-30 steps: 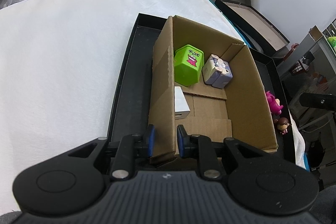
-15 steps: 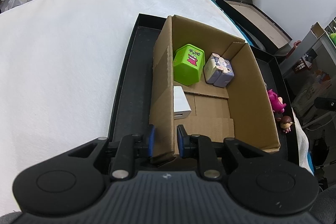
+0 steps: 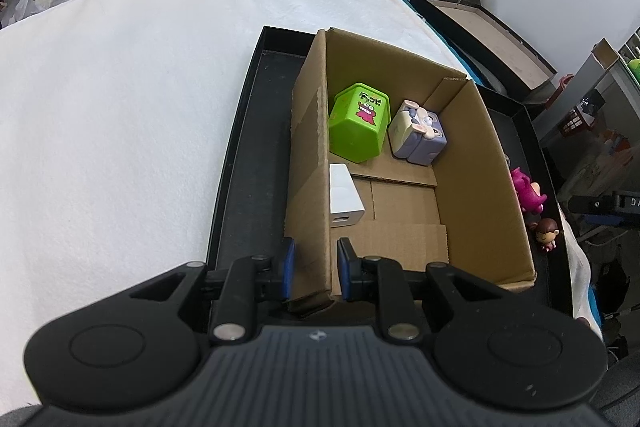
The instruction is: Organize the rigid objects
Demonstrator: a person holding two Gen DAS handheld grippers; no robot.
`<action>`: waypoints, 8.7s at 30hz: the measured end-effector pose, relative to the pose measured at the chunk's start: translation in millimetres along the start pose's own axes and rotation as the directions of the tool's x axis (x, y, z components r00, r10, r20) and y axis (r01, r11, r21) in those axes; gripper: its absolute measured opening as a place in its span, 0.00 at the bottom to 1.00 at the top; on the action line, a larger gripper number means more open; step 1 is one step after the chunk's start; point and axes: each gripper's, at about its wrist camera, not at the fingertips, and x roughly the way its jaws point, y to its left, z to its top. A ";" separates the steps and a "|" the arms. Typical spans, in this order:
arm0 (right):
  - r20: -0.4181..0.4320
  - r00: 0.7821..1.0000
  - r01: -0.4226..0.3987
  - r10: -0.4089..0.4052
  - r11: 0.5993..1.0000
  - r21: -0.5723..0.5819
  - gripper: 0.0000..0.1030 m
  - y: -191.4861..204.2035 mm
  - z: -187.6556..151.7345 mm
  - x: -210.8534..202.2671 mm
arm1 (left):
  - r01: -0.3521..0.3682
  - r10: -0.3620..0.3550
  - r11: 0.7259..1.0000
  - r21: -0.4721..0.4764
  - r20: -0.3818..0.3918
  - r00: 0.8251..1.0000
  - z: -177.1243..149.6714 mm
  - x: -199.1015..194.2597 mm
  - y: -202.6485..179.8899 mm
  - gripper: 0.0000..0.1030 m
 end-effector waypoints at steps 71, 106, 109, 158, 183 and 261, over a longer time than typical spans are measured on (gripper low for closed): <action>0.028 0.992 0.123 -0.120 0.949 -0.289 0.31 108.1 25.7 -27.7 | 0.091 -0.089 0.995 -0.037 0.054 0.995 -3.2 -12.9 10.3 0.19; -0.028 0.999 0.028 -0.042 0.920 -0.390 0.31 228.6 22.2 10.5 | 0.148 -0.144 0.986 -0.077 0.053 0.988 -2.5 -7.4 21.8 0.17; -0.040 0.998 0.024 -0.042 0.922 -0.386 0.31 233.9 19.1 19.3 | 0.149 -0.145 0.986 -0.075 0.053 0.988 -2.5 -7.5 21.6 0.18; 0.089 0.996 0.052 -0.018 0.914 -0.402 0.70 182.2 -0.7 -4.6 | 0.074 -0.073 0.997 -0.031 0.042 0.996 -2.0 -5.5 10.5 0.18; 0.133 0.983 -0.102 0.128 0.978 -0.180 0.75 86.7 -0.7 0.9 | -0.021 0.021 1.000 0.004 0.028 0.999 -0.3 -2.5 -4.0 0.17; 0.139 0.990 0.031 -0.023 0.998 -0.052 0.47 73.3 4.3 4.3 | -0.022 0.022 1.000 0.018 -0.003 1.000 2.1 6.6 -6.5 0.18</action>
